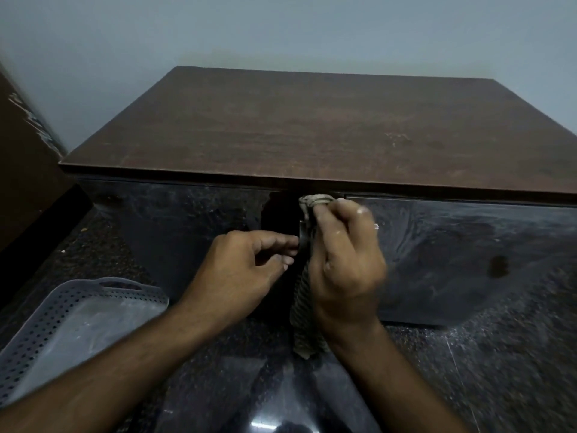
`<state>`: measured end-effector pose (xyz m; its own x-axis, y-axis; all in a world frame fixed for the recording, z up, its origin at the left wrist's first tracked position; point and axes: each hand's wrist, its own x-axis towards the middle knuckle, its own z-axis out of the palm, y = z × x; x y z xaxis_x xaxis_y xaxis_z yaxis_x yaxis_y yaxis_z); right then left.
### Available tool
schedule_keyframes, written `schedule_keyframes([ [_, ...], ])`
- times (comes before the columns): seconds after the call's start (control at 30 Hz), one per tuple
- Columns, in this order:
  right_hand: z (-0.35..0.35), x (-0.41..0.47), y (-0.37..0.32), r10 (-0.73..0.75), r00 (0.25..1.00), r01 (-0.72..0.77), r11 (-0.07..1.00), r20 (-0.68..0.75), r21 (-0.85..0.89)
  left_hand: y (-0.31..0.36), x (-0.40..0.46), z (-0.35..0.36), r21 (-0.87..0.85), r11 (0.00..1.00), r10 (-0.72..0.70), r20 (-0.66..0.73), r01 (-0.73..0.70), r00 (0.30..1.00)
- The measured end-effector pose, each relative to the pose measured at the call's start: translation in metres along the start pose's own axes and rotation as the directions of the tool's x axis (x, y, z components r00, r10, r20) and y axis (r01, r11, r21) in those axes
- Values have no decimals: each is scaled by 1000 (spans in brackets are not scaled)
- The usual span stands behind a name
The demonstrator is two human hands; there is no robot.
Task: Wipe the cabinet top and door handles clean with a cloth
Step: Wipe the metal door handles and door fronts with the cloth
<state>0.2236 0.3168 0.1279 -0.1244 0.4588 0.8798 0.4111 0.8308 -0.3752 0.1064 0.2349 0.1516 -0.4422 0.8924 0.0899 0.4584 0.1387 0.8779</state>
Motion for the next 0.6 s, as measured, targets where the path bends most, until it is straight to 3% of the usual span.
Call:
schedule_keyframes([
  [0.17,5,-42,7,23,971,-4,997,239,-77,7,-2,-6,-23,1000,18,-46,-19,999],
  [0.33,2,-43,14,15,968,-2,999,249,-53,11,-4,-9,-24,999,21,-95,-23,995],
  [0.6,11,-86,44,-98,946,122,991,310,-59,18,-8,-16,4,1000,23,-221,-23,975],
])
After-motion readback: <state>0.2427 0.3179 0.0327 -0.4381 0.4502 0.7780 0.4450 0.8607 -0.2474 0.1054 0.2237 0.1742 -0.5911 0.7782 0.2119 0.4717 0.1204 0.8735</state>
